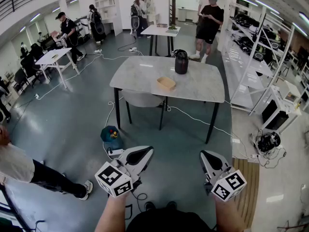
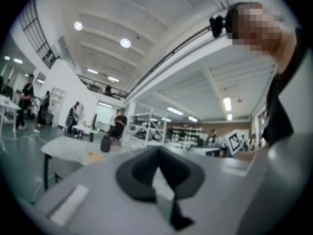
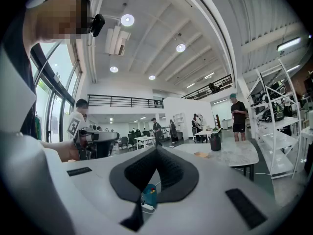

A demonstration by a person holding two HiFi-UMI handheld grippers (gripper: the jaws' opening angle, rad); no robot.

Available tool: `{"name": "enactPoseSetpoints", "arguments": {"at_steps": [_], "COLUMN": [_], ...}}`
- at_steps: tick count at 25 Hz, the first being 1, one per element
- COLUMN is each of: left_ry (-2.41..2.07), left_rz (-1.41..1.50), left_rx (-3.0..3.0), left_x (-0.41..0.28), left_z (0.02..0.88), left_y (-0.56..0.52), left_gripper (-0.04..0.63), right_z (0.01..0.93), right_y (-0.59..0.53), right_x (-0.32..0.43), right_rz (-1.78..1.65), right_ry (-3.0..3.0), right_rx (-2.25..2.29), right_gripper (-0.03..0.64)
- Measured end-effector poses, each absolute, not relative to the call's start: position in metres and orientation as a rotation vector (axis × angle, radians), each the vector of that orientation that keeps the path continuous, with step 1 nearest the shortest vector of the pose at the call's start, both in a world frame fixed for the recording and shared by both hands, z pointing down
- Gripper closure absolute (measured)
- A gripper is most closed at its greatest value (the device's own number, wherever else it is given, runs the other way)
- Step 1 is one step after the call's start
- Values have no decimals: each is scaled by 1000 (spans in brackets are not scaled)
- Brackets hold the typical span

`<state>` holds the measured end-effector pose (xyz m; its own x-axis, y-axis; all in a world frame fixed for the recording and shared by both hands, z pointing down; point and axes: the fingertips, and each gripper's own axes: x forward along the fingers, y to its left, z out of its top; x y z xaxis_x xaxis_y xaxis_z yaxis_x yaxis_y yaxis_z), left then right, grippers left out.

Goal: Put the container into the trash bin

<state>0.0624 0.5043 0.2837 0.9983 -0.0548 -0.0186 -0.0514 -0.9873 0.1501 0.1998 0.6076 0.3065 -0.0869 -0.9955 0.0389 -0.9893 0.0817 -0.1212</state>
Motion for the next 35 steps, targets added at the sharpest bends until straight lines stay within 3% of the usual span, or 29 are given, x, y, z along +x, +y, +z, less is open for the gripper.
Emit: {"name": "enactPoseSetpoints", "arguments": {"at_steps": [12,19,26,35], "left_ry": [-361,-284,-412,-222], "left_rz": [52,71,-25,38], "left_rx": [3022,3022,3005,3073], "left_x": [93,100,117,176], "left_z": [294,305,308,312], "left_y": [512,519,457,364], "left_gripper": [590,591,591,590], "right_z": [312,314,327,328], "right_y": [636,638,597,487], "right_x": [221,220,244,288], "right_rz": [-211,-237,-300,-305], "right_ry": [2285,2327,2311,2286], "right_rx": [-2047,-1994,-2002,-2060], "right_gripper": [627,624,623,623]}}
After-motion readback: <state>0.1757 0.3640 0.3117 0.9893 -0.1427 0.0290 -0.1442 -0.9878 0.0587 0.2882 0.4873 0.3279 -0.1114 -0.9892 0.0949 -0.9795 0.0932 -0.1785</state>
